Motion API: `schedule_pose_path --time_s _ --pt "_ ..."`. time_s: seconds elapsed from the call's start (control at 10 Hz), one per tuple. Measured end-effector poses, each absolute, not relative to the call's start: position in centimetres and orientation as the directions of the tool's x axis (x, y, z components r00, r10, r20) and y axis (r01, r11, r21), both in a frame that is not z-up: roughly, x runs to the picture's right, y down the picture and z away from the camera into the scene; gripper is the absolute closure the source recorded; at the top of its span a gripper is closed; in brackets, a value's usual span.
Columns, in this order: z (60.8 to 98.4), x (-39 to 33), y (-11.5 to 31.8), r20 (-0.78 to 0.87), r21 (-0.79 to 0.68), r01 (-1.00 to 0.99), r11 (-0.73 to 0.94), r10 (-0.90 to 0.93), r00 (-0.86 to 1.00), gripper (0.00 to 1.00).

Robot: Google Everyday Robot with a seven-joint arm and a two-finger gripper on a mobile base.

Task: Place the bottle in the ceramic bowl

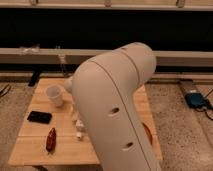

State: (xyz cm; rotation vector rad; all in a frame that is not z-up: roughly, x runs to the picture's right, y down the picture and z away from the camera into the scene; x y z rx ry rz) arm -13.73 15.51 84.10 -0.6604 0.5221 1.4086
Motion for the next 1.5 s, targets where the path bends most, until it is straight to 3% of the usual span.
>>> schedule_pose_path --time_s 0.6,0.8,1.5 --pt "83.7 -13.3 15.4 -0.704 -0.093 -0.995 0.024 0.705 0.083 0.85" --pt "83.1 -12.9 14.6 -0.699 -0.098 -0.995 0.011 0.711 0.077 0.99" --pt "76.0 -6.7 9.1 -0.667 -0.107 -0.992 -0.066 0.745 0.023 1.0"
